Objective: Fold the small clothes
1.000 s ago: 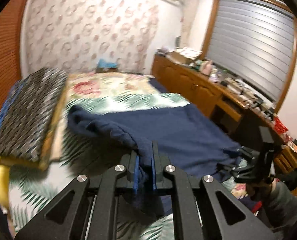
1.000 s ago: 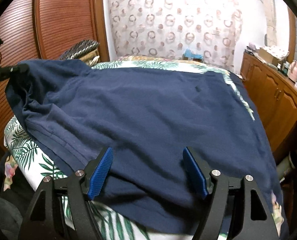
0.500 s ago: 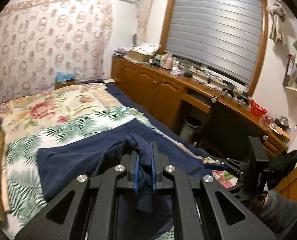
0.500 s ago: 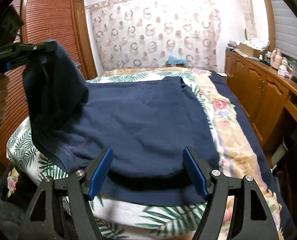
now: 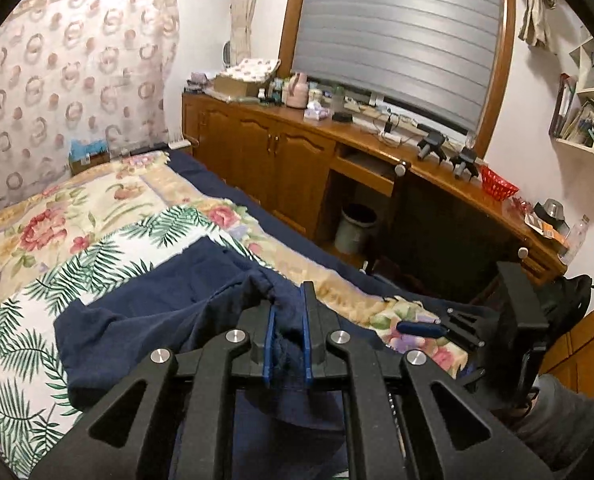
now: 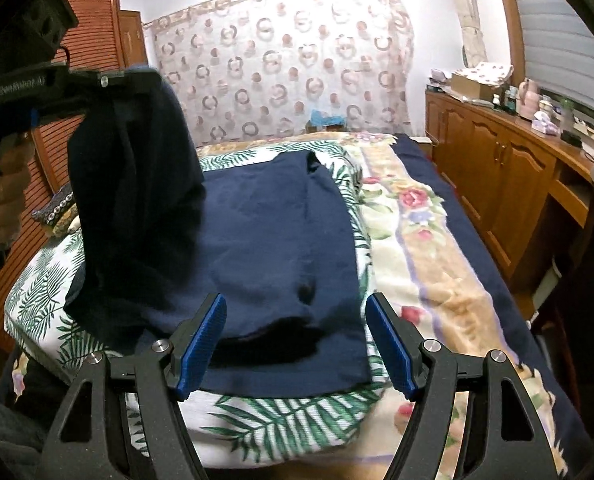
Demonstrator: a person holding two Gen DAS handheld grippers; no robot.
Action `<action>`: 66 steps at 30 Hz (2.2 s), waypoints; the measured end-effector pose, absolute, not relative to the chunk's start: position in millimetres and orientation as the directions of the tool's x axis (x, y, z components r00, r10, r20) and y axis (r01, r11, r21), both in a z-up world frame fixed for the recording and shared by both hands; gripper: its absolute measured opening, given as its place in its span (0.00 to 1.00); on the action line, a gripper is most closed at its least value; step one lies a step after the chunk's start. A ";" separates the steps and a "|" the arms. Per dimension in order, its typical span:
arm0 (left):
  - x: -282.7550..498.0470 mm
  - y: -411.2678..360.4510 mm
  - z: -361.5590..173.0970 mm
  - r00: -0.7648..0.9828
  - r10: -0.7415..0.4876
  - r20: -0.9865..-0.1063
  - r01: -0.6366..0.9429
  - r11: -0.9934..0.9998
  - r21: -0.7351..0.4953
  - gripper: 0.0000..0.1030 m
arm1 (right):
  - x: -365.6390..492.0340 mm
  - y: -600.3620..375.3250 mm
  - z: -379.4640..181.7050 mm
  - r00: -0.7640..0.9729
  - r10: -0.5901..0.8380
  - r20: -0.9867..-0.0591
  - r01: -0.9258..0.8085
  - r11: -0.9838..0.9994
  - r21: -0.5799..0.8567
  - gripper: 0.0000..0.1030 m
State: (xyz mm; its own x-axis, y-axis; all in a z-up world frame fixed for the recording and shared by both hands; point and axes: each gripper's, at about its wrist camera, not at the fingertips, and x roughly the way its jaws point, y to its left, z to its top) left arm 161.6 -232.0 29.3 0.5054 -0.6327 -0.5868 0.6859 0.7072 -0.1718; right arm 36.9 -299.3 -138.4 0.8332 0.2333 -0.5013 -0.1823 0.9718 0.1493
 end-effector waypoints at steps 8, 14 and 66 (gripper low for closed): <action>164.5 -214.8 34.0 0.557 -0.631 -0.540 0.685 0.717 -0.130 0.52 | 45.6 -298.9 -129.0 0.830 0.205 -0.519 -0.146 0.978 0.152 0.73; 181.9 -169.8 19.0 0.599 -0.590 -0.542 0.639 0.760 -0.122 0.75 | 55.5 -285.2 -112.4 0.839 0.181 -0.513 -0.134 0.983 0.128 0.73; 237.1 -22.1 -83.7 0.689 -0.378 -0.619 0.408 0.907 -0.100 0.75 | 262.8 -217.8 -45.8 0.739 0.249 -0.626 -0.364 0.929 -0.060 0.09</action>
